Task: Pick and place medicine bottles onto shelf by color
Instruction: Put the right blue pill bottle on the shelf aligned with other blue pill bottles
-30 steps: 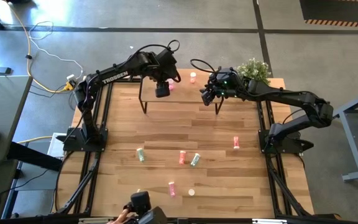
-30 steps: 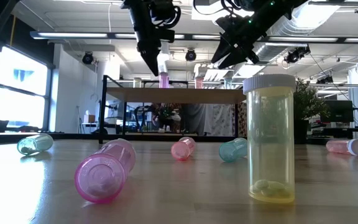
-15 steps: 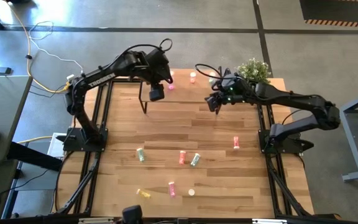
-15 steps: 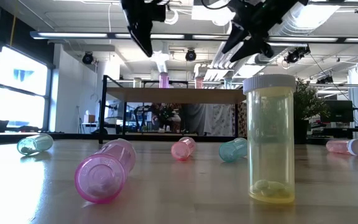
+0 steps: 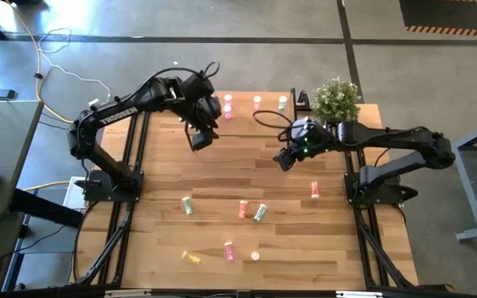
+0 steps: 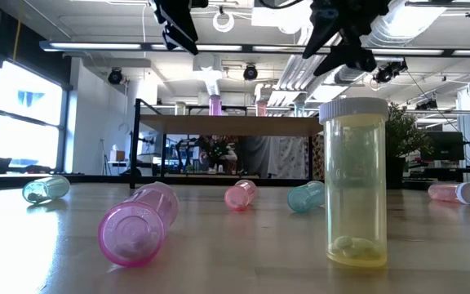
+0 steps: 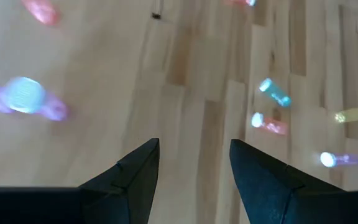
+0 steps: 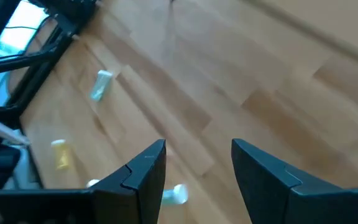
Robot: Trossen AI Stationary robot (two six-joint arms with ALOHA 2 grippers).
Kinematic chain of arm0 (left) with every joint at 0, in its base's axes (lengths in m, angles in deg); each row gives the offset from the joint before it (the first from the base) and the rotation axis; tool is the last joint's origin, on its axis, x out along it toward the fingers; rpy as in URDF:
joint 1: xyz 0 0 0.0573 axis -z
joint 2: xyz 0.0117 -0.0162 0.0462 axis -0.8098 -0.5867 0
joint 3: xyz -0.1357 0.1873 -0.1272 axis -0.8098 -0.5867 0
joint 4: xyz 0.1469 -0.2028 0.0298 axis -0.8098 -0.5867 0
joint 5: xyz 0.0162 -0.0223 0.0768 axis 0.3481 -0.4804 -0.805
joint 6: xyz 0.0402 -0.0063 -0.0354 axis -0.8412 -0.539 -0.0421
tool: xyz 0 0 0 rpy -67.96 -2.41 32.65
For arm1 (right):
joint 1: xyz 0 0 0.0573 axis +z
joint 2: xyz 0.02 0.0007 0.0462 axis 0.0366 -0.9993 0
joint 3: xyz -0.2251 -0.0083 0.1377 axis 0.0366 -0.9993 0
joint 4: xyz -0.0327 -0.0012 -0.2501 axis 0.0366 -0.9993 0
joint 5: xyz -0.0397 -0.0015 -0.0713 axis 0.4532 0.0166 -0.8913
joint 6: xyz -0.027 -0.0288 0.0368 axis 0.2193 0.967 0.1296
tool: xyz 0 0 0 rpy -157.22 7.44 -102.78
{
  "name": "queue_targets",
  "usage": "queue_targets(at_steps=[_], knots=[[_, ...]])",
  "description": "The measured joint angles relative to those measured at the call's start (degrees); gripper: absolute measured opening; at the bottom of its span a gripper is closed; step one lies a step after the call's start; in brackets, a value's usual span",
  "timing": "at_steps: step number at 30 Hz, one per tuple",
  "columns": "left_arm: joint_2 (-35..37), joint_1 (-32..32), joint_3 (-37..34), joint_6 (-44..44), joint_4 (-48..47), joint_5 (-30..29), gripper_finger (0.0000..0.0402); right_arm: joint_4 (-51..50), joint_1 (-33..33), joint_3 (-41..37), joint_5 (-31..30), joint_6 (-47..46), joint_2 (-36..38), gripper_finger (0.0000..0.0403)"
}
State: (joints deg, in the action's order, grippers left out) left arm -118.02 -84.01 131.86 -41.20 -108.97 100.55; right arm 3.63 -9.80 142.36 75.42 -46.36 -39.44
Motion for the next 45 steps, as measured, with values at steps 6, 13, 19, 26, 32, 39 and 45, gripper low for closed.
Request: queue_targets(at_steps=[6,13,19,26,32,39,45], knots=[[2.4,3.6,-7.1,1.9,4.2,0.2,0.0188,-0.2,5.3,0.0,0.0,-12.6,0.0,0.0174],[2.4,7.9,-12.1,3.2,8.4,0.3,0.0188,-0.2,11.5,0.0,-0.6,-28.3,0.0,0.0174],[2.4,11.2,-13.7,7.7,9.4,0.3,0.0188,-0.3,16.7,0.0,-7.7,-35.8,0.0,0.0174],[2.4,15.0,-13.7,10.9,9.5,0.3,0.0188,-0.3,22.4,0.0,-9.9,-44.5,-2.8,0.0174],[2.4,15.9,-13.7,11.0,9.4,0.0,0.0188,-0.2,25.6,0.0,-9.8,-49.2,-7.6,0.0174],[3.1,16.1,-13.6,9.8,8.8,-0.2,0.0188,0.4,26.1,0.0,-8.1,-54.6,-13.1,0.0174],[5.1,15.2,-13.6,6.3,7.4,-0.5,0.0188,4.3,25.7,0.0,-6.7,-60.5,-18.5,0.0174]])
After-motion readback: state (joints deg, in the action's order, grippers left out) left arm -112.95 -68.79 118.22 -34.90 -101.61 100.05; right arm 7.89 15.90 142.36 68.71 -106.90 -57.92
